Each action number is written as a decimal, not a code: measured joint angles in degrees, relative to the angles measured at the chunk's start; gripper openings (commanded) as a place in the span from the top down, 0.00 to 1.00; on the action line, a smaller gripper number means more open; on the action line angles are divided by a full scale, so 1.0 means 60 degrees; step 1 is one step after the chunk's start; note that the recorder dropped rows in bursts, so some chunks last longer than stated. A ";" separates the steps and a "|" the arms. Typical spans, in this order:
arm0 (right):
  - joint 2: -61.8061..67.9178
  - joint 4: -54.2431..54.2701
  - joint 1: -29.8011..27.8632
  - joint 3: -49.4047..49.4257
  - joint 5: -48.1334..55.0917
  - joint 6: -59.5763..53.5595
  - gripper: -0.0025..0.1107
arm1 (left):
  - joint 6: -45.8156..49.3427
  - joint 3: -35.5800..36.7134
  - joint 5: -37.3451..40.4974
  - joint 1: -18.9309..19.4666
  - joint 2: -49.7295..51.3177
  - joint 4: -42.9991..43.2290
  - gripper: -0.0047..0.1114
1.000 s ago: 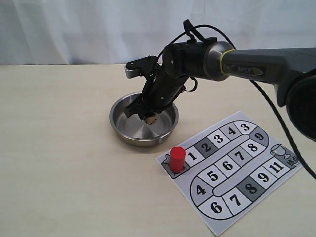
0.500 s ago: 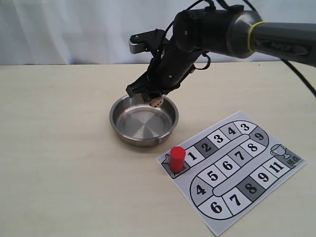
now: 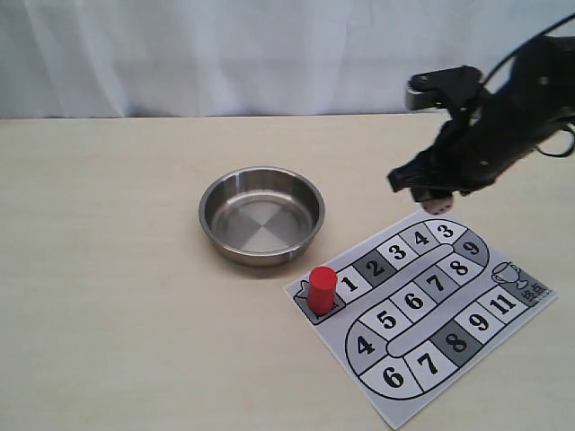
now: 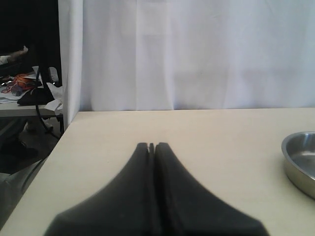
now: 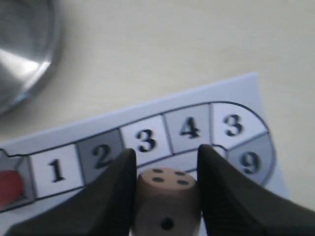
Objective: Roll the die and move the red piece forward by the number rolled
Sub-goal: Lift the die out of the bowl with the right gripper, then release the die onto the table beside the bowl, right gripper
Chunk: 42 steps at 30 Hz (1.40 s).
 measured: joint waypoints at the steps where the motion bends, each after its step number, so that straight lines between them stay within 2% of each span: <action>1: -0.0192 -0.0156 -0.0316 0.0303 -0.0177 0.0000 0.94 | 0.0000 0.0000 0.0000 0.0000 0.0000 0.0000 0.96; 6: -0.0499 -0.0442 -0.1758 0.1297 -0.1082 0.0000 0.94 | 0.0000 0.0000 0.0000 0.0000 0.0000 0.0000 0.96; 12: -0.0179 -0.0913 -0.3053 0.1650 -0.1478 -0.0292 0.94 | 0.0000 0.0000 0.0000 0.0000 0.0000 0.0000 0.96; 19: -0.0021 -0.1269 -0.4063 0.1674 -0.2116 -0.0315 0.94 | 0.0000 0.0000 0.0000 0.0000 0.0000 0.0000 0.96; 24: 0.0001 -0.1089 -0.4233 0.1674 -0.2582 -0.0342 0.93 | 0.0000 0.0000 0.0000 0.0000 0.0000 0.0000 0.96; 27: 0.0204 0.0122 -0.4233 0.1674 -0.2553 -0.1117 0.83 | 0.0000 0.0000 0.0000 0.0000 0.0000 0.0000 0.96; 28: 0.0294 0.0745 -0.4233 0.1674 -0.2461 -0.1634 0.75 | 0.0000 0.0000 0.0000 0.0000 0.0000 0.0000 0.96; 33: 0.1140 0.6677 -0.4233 0.1355 -0.0685 -0.6407 0.39 | 0.0000 0.0000 0.0000 0.0000 0.0000 0.0000 0.96; 36: 0.1561 0.9329 -0.4233 0.1151 0.0678 -0.8912 0.24 | 0.0000 0.0000 0.0000 0.0000 0.0000 0.0000 0.96; 39: 0.1655 1.0430 -0.4216 0.1051 0.0867 -0.9623 0.20 | 0.0000 0.0000 0.0000 0.0000 0.0000 0.0000 0.96; 42: 0.1655 1.0490 -0.4216 0.1037 0.0324 -0.9696 0.20 | 0.0000 0.0000 0.0000 0.0000 0.0000 0.0000 0.96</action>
